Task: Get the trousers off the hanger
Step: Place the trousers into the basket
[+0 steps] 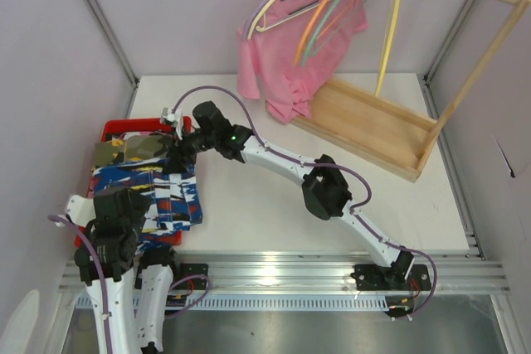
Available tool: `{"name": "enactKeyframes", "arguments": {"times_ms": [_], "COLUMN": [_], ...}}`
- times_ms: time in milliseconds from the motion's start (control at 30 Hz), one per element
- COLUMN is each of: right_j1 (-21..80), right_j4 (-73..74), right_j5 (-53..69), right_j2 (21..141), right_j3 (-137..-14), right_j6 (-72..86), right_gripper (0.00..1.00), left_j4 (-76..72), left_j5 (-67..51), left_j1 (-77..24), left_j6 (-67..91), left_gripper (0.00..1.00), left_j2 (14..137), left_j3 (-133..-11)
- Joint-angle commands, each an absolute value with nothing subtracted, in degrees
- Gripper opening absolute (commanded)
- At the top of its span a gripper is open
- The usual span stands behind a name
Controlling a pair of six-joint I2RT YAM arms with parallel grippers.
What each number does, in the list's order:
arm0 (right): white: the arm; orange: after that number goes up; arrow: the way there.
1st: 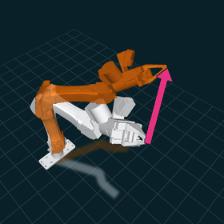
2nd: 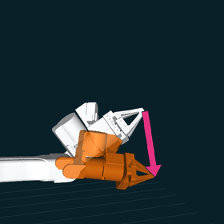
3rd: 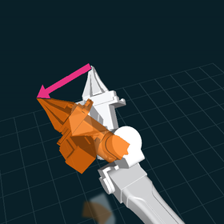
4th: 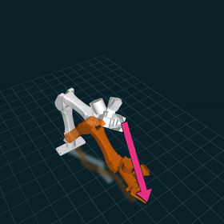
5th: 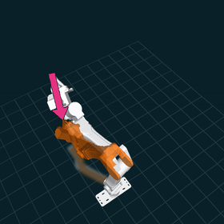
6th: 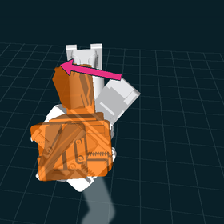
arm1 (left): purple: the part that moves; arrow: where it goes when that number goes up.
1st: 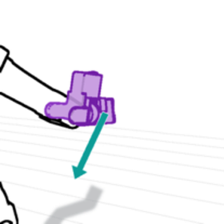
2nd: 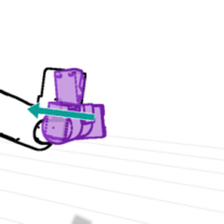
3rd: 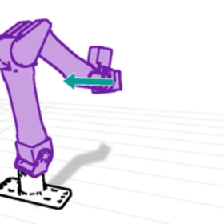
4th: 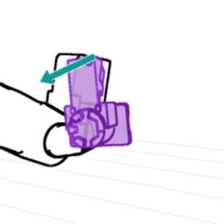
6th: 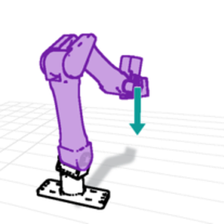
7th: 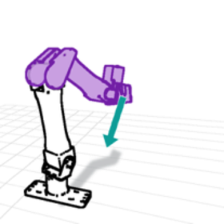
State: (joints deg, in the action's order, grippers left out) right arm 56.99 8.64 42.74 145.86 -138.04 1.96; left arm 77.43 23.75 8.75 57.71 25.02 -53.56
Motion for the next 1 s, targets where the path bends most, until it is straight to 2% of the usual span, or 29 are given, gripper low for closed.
{"name": "enactKeyframes", "arguments": {"times_ms": [0,100,300,467,600,800,967], "right_j1": [56.95,57.3,56.95,56.08,55.99,55.64,55.37], "right_j4": [5.98,5.36,4.74,4.04,4.92,6.67,9.31], "right_j5": [44.21,41.94,38.33,37.62,37.18,33.85,29.55], "right_j2": [144.59,143.88,143.44,140.81,138.87,136.94,135.62], "right_j3": [-135.01,-134.04,-134.12,-133.42,-133.59,-133.86,-133.68], "right_j6": [2.72,3.07,7.2,10.81,11.6,12.3,11.07], "right_gripper": [0.61,0.66,0.66,0.66,0.69,0.73,0.74], "left_j4": [84.1,84.2,83.59,83.24,78.15,84.29,84.2], "left_j5": [22.94,20.14,13.2,12.39,9.85,16.08,18.36], "left_j1": [8.44,8.44,8.35,8.44,8.44,8.35,8.44], "left_j6": [63.45,64.16,66.27,66.62,61.54,58.11,57.92], "left_gripper": [0.99,0.99,1.0,0.99,1.0,0.99,1.0], "left_j2": [25.49,24.88,24.17,22.86,21.71,26.62,25.84], "left_j3": [-54.05,-54.05,-53.17,-50.45,-47.55,-53.78,-53.36]}}
